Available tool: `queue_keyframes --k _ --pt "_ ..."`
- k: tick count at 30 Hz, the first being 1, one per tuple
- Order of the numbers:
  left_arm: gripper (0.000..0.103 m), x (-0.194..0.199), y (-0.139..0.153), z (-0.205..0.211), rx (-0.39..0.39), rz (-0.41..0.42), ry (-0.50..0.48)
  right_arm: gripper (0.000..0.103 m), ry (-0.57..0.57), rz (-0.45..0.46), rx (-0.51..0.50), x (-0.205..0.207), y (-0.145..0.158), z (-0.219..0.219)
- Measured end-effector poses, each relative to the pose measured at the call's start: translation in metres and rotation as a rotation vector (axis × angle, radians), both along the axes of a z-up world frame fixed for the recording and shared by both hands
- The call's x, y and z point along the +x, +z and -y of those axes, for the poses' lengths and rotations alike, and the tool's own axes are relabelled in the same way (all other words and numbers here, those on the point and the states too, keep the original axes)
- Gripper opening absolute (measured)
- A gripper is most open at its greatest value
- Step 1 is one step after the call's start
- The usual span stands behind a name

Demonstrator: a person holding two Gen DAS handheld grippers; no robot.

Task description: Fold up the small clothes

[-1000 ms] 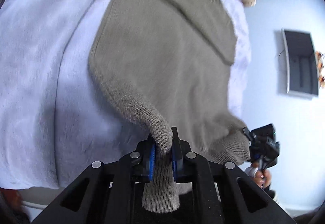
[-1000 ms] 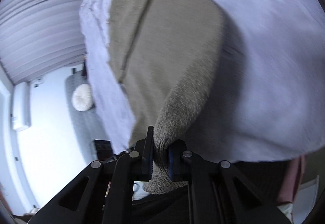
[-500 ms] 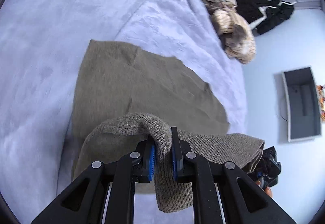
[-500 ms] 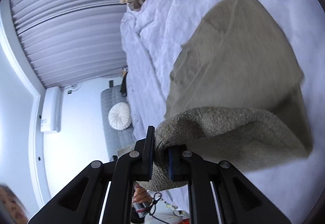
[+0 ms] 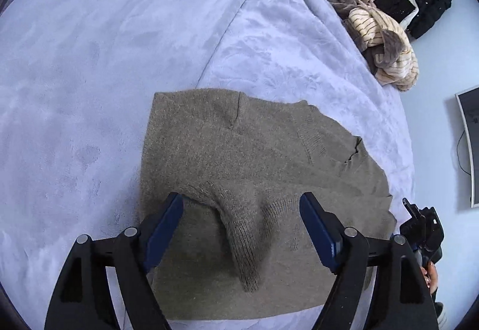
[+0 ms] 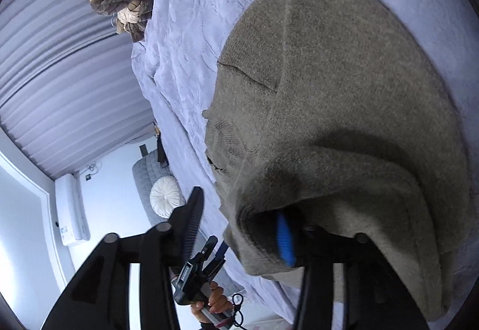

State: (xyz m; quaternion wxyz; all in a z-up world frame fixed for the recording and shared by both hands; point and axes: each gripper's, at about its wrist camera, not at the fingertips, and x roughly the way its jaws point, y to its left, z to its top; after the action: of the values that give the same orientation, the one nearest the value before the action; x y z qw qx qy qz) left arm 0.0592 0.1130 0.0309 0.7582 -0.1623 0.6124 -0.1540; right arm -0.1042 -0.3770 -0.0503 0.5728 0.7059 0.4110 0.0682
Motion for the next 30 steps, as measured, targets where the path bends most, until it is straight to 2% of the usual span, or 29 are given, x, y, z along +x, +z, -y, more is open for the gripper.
queue_keyframes --k 3,5,7,10,12,14,17,21,23,25,27,28,30 --pt "0.081 0.002 -0.005 0.0 -0.024 -0.035 -0.037 0.059 -0.07 0.065 0.074 0.0 0.002 0.008" --pt "0.081 -0.002 -0.008 -0.001 -0.061 -0.055 -0.058 0.067 -0.116 0.096 0.08 0.004 0.006 0.015" --pt "0.081 -0.011 -0.013 -0.004 -0.121 -0.088 -0.078 0.067 -0.12 0.123 0.044 0.005 0.018 0.02" --pt "0.081 -0.026 -0.022 -0.003 -0.178 -0.139 -0.091 0.066 -0.029 0.108 -0.121 -0.001 0.044 0.022" --pt "0.081 -0.035 -0.028 0.002 -0.196 -0.171 -0.117 0.059 0.048 0.091 -0.228 -0.007 0.055 0.019" --pt "0.081 -0.04 -0.038 0.017 -0.22 -0.204 -0.161 0.032 0.138 0.051 -0.328 -0.009 0.058 0.01" --pt "0.081 -0.035 -0.052 0.048 -0.245 -0.242 -0.214 0.028 0.264 -0.014 -0.423 0.003 0.048 -0.005" --pt "0.081 -0.006 -0.051 0.073 -0.193 -0.166 -0.192 0.028 0.32 -0.031 -0.481 0.035 0.038 -0.019" --pt "0.081 0.019 -0.038 0.072 -0.151 -0.079 -0.118 0.029 0.292 -0.037 -0.495 0.05 0.036 -0.016" --pt "0.081 0.039 -0.025 0.061 -0.145 -0.026 -0.029 0.029 0.229 -0.045 -0.493 0.059 0.036 -0.005" --pt "0.081 0.054 -0.009 0.047 -0.118 0.042 0.062 0.041 0.149 -0.051 -0.477 0.063 0.036 0.012" --pt "0.081 0.059 0.0 0.041 -0.08 0.081 0.087 0.058 0.105 -0.055 -0.471 0.062 0.037 0.022" --pt "0.081 0.064 0.011 0.033 -0.026 0.115 0.089 0.071 0.045 -0.046 -0.449 0.059 0.039 0.036"
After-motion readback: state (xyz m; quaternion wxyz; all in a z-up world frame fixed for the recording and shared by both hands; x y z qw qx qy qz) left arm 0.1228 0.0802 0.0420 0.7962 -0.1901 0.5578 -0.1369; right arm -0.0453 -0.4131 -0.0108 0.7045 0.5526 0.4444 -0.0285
